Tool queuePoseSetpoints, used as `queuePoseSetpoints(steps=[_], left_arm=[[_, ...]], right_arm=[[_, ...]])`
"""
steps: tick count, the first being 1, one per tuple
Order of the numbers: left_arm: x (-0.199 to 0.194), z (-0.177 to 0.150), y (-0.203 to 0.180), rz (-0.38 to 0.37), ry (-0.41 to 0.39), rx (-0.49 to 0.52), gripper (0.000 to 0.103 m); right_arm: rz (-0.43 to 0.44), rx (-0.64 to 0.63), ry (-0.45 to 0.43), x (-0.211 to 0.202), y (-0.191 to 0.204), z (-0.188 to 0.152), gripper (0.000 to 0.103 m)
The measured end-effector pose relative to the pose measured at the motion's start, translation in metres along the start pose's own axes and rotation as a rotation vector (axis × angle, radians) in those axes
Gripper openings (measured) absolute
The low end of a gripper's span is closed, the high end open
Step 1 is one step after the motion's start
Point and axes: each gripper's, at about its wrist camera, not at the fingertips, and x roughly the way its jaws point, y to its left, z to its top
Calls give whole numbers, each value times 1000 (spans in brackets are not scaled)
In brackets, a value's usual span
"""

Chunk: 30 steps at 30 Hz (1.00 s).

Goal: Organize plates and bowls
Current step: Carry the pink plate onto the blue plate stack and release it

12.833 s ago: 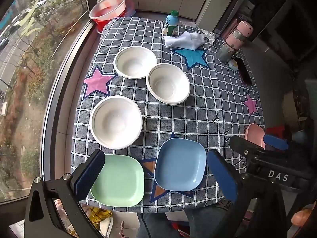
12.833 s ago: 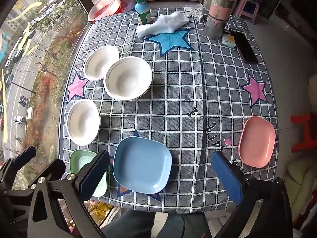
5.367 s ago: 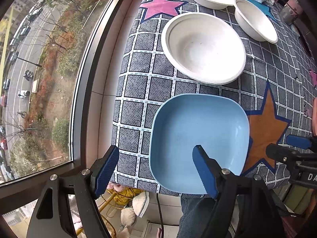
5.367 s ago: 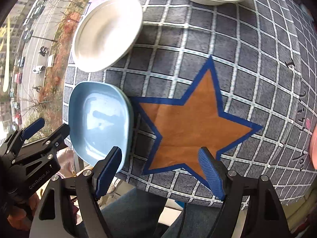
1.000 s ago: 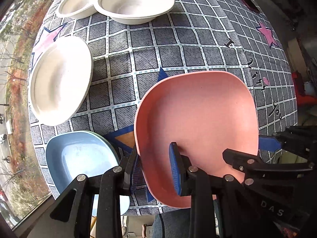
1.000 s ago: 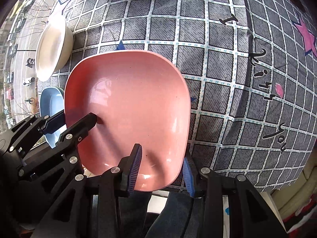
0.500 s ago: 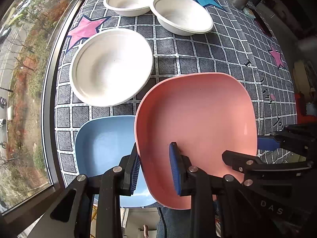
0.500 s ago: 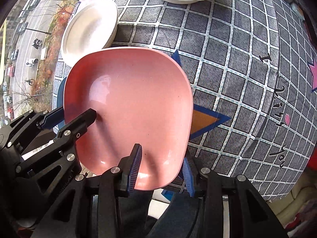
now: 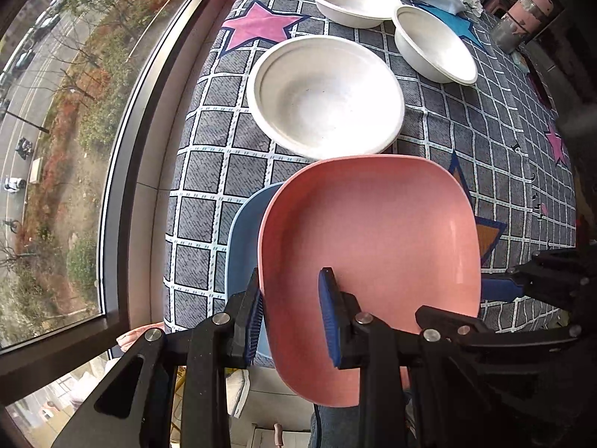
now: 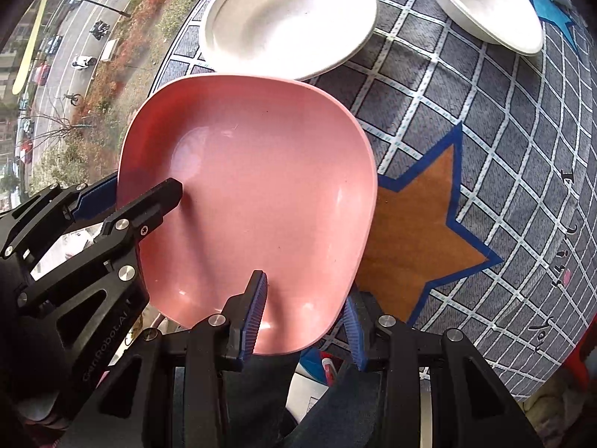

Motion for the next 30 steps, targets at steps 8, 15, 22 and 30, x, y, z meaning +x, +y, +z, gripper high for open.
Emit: queuePoseSetpoints(steps=[8, 15, 22, 30], left_arm=[[5, -5, 19, 31, 23, -29, 30], [10, -5, 18, 34, 38, -18, 30], [12, -2, 18, 51, 40, -29, 43], [13, -1, 34, 79, 29, -106, 79]], right_arm=[[27, -28, 19, 12, 8, 7, 42], [36, -13, 36, 22, 15, 12, 42], [55, -12, 34, 4, -22, 12, 42], [78, 83, 14, -4, -52, 18, 83]])
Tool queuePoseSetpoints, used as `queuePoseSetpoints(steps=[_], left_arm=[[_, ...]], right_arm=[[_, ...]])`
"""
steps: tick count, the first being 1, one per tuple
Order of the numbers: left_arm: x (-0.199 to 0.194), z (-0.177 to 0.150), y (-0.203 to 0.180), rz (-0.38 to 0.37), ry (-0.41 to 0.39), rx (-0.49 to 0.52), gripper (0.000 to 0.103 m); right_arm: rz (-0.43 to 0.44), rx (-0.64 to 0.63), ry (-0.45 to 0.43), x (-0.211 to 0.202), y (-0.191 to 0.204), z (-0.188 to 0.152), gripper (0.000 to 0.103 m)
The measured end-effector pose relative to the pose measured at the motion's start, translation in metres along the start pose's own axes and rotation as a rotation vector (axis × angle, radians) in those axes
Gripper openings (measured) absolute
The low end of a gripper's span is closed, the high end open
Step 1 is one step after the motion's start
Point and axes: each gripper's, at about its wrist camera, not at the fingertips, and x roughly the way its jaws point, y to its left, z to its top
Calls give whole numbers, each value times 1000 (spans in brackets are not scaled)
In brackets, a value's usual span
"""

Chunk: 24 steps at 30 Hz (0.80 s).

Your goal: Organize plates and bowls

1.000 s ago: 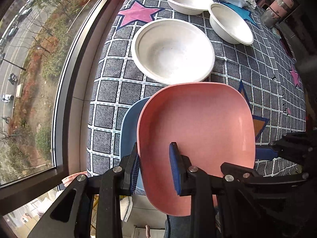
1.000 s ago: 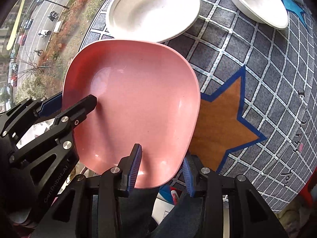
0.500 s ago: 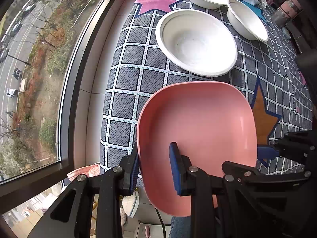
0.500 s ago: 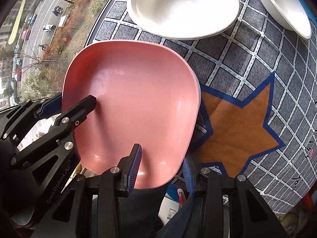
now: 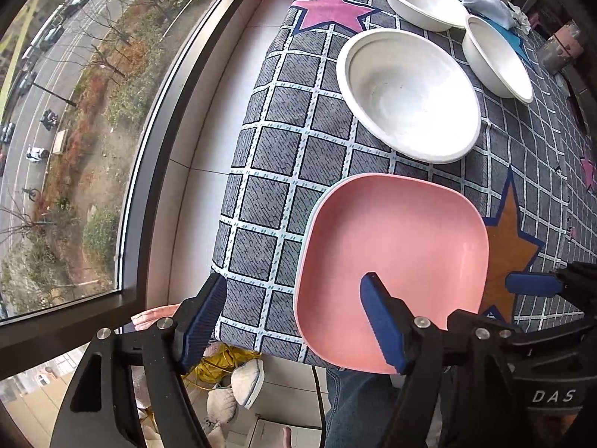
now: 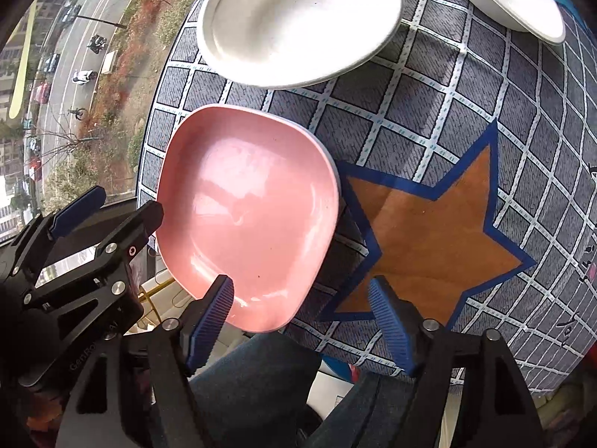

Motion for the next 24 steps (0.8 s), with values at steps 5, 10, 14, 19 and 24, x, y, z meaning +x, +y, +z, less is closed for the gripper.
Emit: queuePoseSetpoints(steps=[5, 10, 14, 19, 24], left_arm=[[-1, 1, -10, 5, -1, 39, 79], [-3, 3, -15, 4, -10, 44, 80], [-8, -1, -13, 8, -10, 33, 80], [-2, -5, 2, 10, -4, -13, 80], [3, -6, 14, 3, 4, -57, 80]], right_arm=[[-1, 54, 5, 1, -19, 1, 84], [3, 83, 4, -1, -28, 2, 84], [-133, 111, -40, -13, -47, 5, 84], [-388, 93, -11, -7, -55, 10, 84], [-439, 14, 66, 16, -41, 12, 84]])
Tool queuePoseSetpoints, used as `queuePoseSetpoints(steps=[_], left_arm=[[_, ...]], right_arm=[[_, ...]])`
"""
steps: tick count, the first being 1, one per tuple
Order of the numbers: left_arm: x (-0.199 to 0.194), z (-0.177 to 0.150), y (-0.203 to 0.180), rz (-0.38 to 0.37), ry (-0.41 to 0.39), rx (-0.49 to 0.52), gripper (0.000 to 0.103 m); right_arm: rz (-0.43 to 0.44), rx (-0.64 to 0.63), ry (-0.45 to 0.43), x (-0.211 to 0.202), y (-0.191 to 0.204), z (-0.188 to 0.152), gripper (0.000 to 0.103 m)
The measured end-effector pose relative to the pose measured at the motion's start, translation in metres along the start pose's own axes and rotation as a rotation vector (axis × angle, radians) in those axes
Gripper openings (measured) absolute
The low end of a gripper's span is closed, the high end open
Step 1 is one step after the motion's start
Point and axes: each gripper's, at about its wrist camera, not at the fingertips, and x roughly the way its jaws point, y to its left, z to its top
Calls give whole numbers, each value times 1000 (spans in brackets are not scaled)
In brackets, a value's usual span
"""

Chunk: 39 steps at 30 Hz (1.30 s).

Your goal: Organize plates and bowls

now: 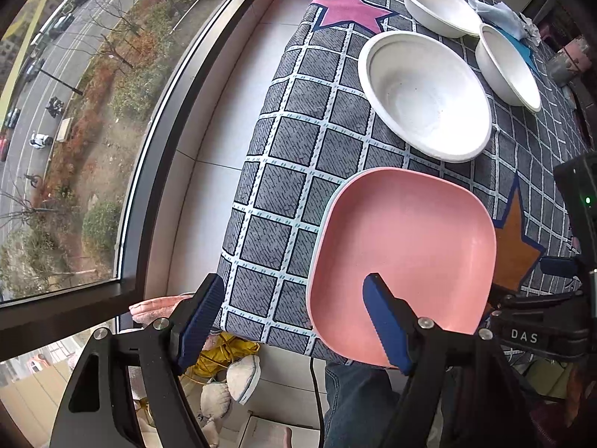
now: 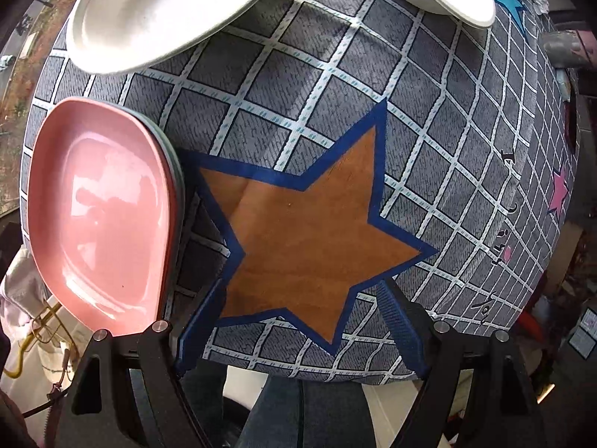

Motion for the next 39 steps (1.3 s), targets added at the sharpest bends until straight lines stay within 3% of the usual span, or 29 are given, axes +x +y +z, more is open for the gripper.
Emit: queuePoseSetpoints(steps=[7, 14, 22, 28, 39], left_arm=[[11, 0, 4, 3, 34, -11, 80], [2, -1, -1, -5, 5, 3, 80], [-5, 13, -5, -77, 13, -59, 80], [-20, 44, -10, -116, -36, -78, 80], [-4, 125, -26, -66, -73, -100, 80]], right_arm=[[61, -44, 8, 9, 15, -6, 84], [120, 54, -18, 15, -22, -9, 84], [204, 179, -93, 8, -68, -5, 84], [289, 226, -152, -13, -92, 17, 84], [363, 253, -221, -33, -125, 72, 84]])
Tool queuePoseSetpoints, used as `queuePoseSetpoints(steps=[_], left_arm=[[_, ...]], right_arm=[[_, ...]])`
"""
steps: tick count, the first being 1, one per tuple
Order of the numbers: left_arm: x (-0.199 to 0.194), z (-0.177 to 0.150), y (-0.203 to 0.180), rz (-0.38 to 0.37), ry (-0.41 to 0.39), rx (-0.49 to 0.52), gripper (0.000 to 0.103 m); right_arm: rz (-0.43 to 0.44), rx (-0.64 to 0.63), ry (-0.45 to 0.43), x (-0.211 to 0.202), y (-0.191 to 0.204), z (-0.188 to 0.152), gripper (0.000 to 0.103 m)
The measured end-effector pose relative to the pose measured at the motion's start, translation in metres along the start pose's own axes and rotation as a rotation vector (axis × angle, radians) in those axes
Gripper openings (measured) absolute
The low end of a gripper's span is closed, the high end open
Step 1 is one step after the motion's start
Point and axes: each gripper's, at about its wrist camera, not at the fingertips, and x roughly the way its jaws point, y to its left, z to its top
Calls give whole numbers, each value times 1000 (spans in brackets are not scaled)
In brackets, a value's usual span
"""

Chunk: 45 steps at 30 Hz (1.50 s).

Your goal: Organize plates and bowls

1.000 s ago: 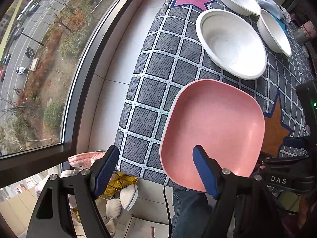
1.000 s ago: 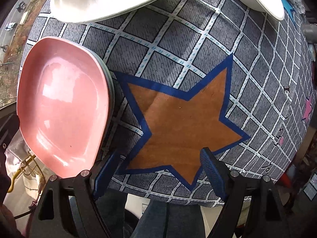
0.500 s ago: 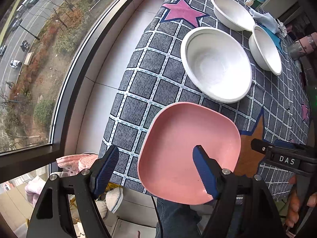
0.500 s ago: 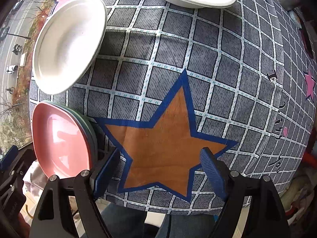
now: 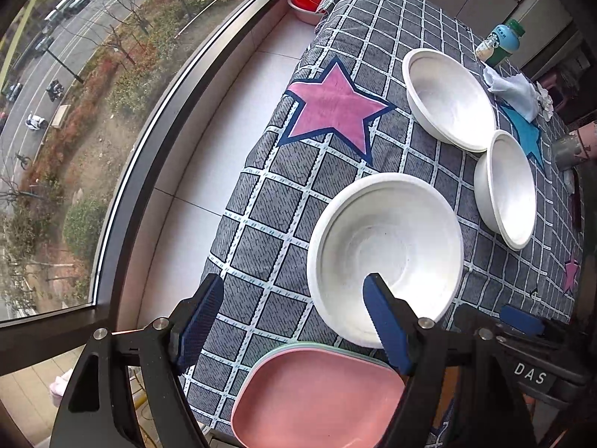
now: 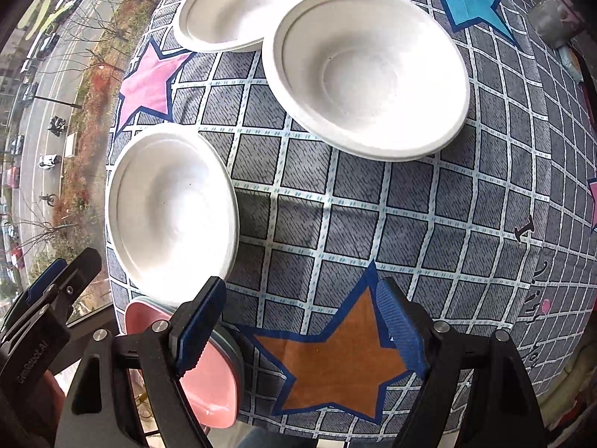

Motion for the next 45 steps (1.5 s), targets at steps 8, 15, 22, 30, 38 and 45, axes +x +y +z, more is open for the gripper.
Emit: queuePoseSetpoints(steps=[8, 15, 22, 30, 38, 45], left_arm=[[42, 25, -10, 62, 56, 24, 80], [70, 26, -15, 37, 138, 42, 37], [67, 22, -42, 20, 128, 116, 25], [66, -6, -88, 30, 163, 220, 25], [66, -46, -150, 25, 197, 342, 25], [66, -88, -202, 14, 233, 453, 26]], right_arm=[[13, -5, 25, 13, 19, 18, 84], [34, 8, 49, 35, 44, 14, 81], [126, 7, 77, 47, 53, -7, 20], [111, 23, 97, 47, 20, -32, 18], [86, 79, 103, 44, -34, -70, 19], [60, 131, 111, 43, -78, -115, 19]])
